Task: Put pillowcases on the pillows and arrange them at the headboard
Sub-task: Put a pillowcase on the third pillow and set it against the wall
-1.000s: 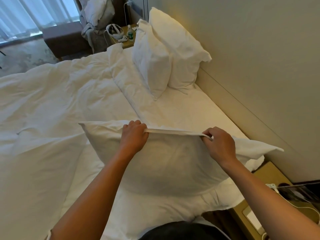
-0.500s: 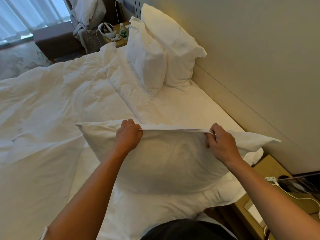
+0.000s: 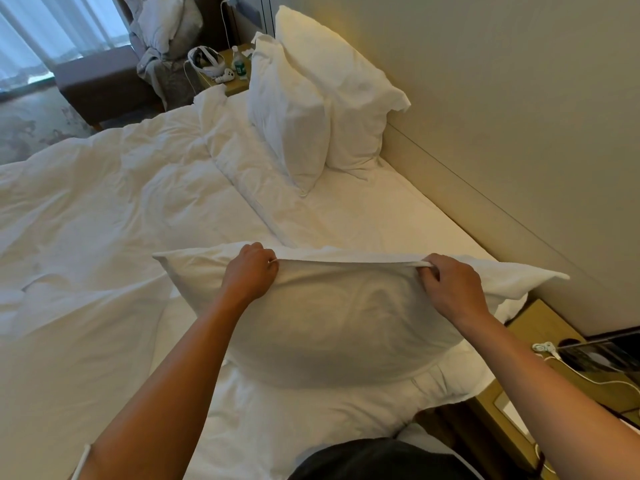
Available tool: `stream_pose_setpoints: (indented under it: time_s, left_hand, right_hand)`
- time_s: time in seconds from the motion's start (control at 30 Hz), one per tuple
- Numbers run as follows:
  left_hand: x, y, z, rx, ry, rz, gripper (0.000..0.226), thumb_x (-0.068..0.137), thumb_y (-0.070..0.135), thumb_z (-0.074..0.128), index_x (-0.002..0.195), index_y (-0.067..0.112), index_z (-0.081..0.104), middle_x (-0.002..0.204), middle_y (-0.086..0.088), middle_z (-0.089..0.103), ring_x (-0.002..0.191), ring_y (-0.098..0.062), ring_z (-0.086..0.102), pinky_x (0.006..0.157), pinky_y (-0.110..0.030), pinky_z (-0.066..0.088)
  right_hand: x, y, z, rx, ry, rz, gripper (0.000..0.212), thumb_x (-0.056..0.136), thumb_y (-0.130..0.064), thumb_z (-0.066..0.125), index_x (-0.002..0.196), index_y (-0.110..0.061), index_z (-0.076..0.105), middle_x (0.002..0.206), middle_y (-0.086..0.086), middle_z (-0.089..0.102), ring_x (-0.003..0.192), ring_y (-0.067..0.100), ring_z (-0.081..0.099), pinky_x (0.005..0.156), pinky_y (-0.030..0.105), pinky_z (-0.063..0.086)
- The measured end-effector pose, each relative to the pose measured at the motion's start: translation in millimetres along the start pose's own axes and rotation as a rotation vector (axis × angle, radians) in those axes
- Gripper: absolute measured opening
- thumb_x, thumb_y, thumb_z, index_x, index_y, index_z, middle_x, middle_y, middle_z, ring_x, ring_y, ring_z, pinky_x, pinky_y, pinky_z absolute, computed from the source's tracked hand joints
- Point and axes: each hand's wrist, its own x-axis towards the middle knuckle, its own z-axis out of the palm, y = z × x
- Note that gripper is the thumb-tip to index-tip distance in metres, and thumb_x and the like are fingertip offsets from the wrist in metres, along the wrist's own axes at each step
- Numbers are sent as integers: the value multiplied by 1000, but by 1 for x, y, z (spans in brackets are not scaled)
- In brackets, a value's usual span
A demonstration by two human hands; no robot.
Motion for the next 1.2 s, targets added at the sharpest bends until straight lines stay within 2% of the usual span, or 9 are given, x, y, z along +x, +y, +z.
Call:
stream_pose_setpoints:
  time_s: [0.2,0.33,0.43,0.53,0.7,0.8,0.9,1.07,1.2]
  left_hand:
    - [-4,-10,-15,-18,154,75,24,102,28,48,92,21,68,90,6,56,86,-19,55,65,-37,49]
    - [-3,-14,-25,-42,216,99,23,102,33,49,93,23,68,93,7,58,88,-17,55,67,-39,52]
    - [-2,-15,-23,-73,156,96,25,103,38,49,92,25,67,97,8,59,91,-16,54,71,-39,52]
    - [-3,-15,-16,-141,37,63,32,103,39,46,82,20,60,84,0,63,82,-25,60,71,-42,53]
    - [-1,-19,-7,-159,-76,-22,20,96,23,49,104,16,66,95,-5,67,89,-29,62,80,-44,55]
    - [4,-23,-3,-93,-80,-26,21,93,17,50,83,5,63,85,-8,62,79,-29,60,69,-41,51]
    - [6,-29,0,-36,-25,8,31,99,21,50,73,8,60,81,-7,54,77,-27,56,66,-38,45]
    - [4,-33,-13,-64,156,60,23,103,29,48,92,23,67,86,2,51,86,-22,53,65,-35,43]
    - [8,-31,-20,-35,201,69,24,103,29,49,93,20,69,84,0,53,82,-22,53,64,-35,42]
  right_hand:
    - [1,-11,8,38,92,24,25,97,-30,59,73,-24,59,69,-7,59,65,15,55,58,38,45]
    - [1,-11,9,80,118,-4,31,100,-29,55,70,-22,55,66,-6,59,63,14,54,56,39,44]
    - [2,-9,9,123,110,-9,31,101,-31,52,72,-23,59,67,-6,65,66,16,59,62,41,51]
    - [3,-7,8,142,111,-10,31,100,-36,47,73,-27,59,67,-9,65,66,11,60,63,39,52]
    - [3,-2,7,126,129,-5,30,100,-35,48,74,-28,60,67,-10,65,66,9,59,62,39,51]
    - [2,0,8,141,119,18,30,97,-38,46,73,-28,61,66,-10,65,66,8,59,63,37,52]
    - [2,2,8,140,112,30,30,96,-39,46,73,-27,60,65,-10,66,66,8,59,64,37,53]
    - [-1,4,9,117,129,40,31,99,-37,48,74,-26,60,67,-9,66,67,9,59,63,37,51]
    - [-3,0,10,79,181,36,27,101,-35,48,79,-28,62,75,-10,63,71,5,56,59,24,39]
